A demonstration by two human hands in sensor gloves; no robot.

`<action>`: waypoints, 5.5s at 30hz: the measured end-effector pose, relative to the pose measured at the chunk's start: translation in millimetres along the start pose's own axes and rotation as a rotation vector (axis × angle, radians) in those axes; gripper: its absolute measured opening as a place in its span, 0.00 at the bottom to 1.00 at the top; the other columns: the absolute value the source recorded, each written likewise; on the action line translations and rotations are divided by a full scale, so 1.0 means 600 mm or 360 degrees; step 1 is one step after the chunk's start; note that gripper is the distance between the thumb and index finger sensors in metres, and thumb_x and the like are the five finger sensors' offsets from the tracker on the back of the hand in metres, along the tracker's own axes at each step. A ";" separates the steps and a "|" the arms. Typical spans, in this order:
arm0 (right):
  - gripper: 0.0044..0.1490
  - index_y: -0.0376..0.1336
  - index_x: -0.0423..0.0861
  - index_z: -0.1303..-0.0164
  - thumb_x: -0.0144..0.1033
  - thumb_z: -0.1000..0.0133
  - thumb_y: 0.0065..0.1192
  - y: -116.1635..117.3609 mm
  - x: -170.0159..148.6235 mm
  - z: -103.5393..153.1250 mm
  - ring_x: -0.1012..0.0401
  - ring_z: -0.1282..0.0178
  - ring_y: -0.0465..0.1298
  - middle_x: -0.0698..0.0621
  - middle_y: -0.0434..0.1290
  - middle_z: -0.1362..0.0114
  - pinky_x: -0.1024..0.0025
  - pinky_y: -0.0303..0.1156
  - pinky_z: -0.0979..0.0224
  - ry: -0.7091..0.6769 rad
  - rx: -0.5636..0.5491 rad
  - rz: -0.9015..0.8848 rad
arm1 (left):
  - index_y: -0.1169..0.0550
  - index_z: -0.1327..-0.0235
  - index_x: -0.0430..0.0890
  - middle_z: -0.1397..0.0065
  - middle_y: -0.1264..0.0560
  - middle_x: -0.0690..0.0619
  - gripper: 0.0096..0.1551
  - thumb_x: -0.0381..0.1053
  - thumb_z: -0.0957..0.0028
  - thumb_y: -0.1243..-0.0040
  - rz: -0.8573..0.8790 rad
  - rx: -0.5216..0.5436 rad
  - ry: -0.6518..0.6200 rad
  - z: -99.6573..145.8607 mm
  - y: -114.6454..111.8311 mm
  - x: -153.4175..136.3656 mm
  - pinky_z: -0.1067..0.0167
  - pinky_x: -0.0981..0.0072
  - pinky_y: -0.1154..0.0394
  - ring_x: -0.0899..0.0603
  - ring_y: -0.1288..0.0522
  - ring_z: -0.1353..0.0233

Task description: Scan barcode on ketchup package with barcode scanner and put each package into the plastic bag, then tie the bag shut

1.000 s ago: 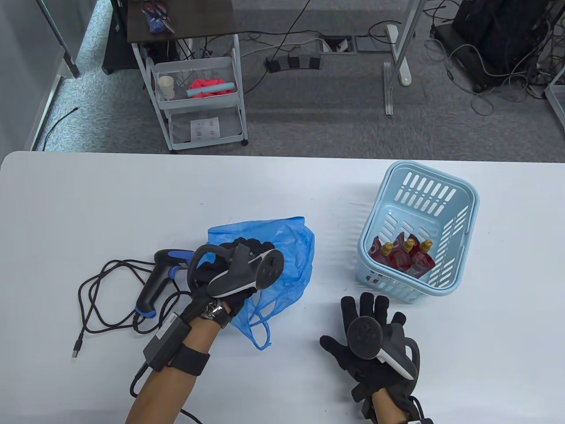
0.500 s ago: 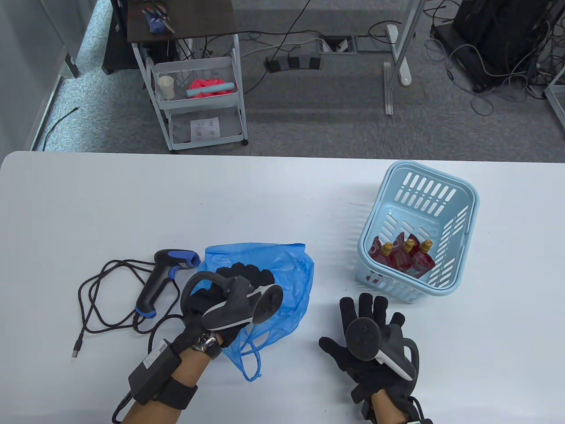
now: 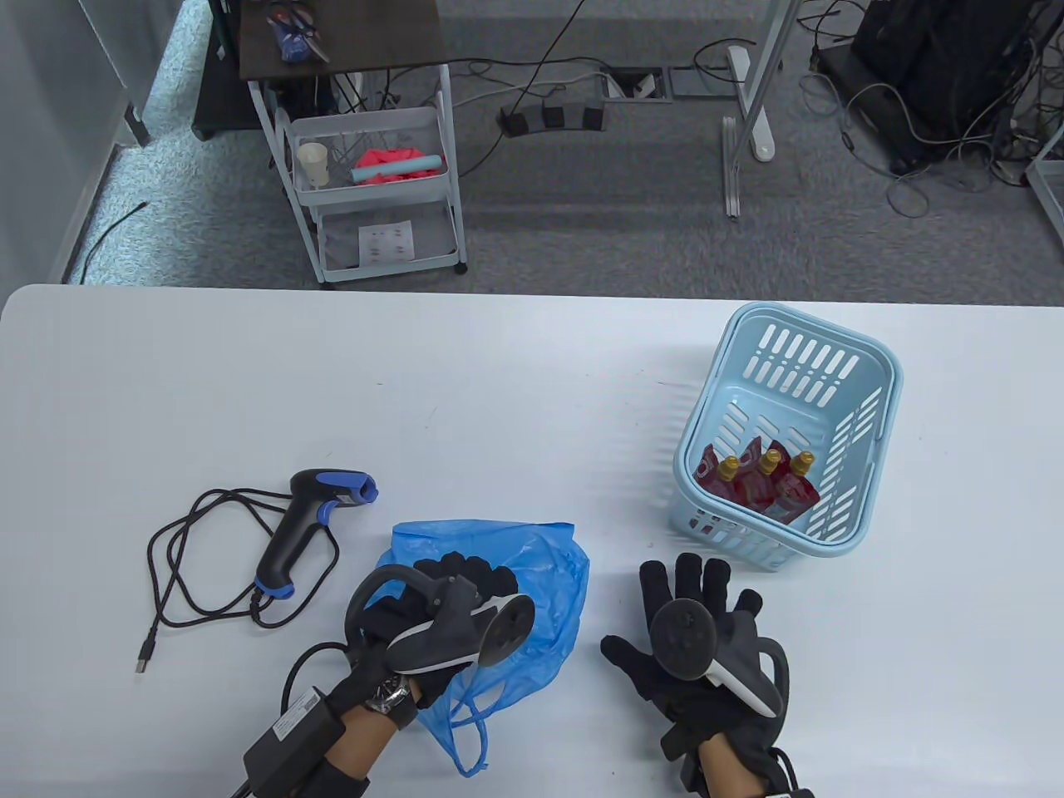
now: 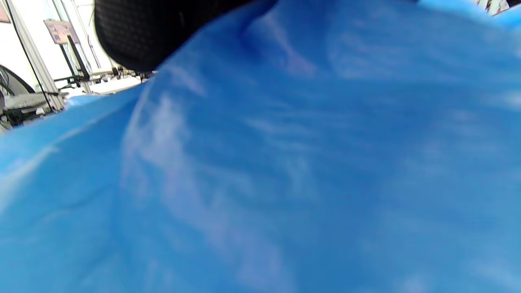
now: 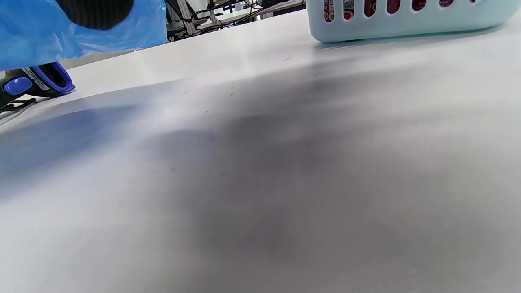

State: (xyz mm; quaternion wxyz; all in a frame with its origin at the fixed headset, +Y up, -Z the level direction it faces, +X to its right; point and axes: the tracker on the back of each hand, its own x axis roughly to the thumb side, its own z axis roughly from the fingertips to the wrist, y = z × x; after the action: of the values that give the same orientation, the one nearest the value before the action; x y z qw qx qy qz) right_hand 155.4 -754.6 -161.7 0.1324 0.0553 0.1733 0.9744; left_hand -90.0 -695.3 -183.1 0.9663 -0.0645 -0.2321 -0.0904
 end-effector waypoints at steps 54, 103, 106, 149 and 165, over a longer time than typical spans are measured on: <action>0.42 0.59 0.47 0.26 0.51 0.47 0.70 0.089 0.165 0.000 0.42 0.30 0.66 0.42 0.64 0.27 0.42 0.62 0.26 -0.0661 0.0205 0.0568 | 0.26 0.32 0.58 0.25 0.30 0.54 0.32 0.62 0.52 0.38 0.0198 -0.0421 0.0005 0.009 -0.123 0.007 0.31 0.44 0.28 0.39 0.26 0.28; 0.23 0.61 0.48 0.35 0.35 0.41 0.56 0.066 0.111 -0.031 0.44 0.30 0.66 0.41 0.65 0.25 0.43 0.61 0.25 -0.0478 0.0192 -0.0200 | 0.34 0.24 0.56 0.20 0.37 0.51 0.40 0.61 0.52 0.38 -0.0137 -0.0321 -0.0021 0.038 -0.099 0.018 0.27 0.42 0.31 0.37 0.31 0.22; 0.23 0.61 0.48 0.35 0.36 0.41 0.56 0.066 0.111 -0.031 0.44 0.30 0.66 0.41 0.65 0.25 0.43 0.61 0.25 -0.0479 0.0198 -0.0195 | 0.31 0.26 0.58 0.22 0.33 0.52 0.33 0.58 0.48 0.41 -0.0062 -0.0314 0.0051 0.046 -0.093 -0.006 0.30 0.43 0.29 0.38 0.28 0.24; 0.38 0.50 0.48 0.16 0.39 0.37 0.55 0.046 0.091 -0.024 0.36 0.16 0.41 0.40 0.41 0.12 0.33 0.40 0.19 -0.0371 0.0466 -0.0002 | 0.20 0.42 0.57 0.27 0.26 0.54 0.21 0.56 0.47 0.45 0.0383 -0.0330 0.0191 0.059 -0.091 -0.070 0.33 0.44 0.27 0.38 0.22 0.30; 0.30 0.59 0.44 0.23 0.28 0.39 0.54 0.017 0.063 -0.028 0.38 0.20 0.57 0.40 0.58 0.16 0.38 0.52 0.21 -0.0331 0.0192 0.0032 | 0.23 0.36 0.58 0.25 0.28 0.54 0.26 0.60 0.48 0.43 0.0398 -0.0359 0.0219 0.065 -0.101 -0.084 0.32 0.43 0.28 0.38 0.24 0.28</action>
State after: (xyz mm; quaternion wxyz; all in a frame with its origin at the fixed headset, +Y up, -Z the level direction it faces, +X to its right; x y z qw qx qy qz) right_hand 114.2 -759.0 -171.1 0.1365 0.1658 0.2165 0.9524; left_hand -163.4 -740.4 -166.6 0.9703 -0.1945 -0.1440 0.0008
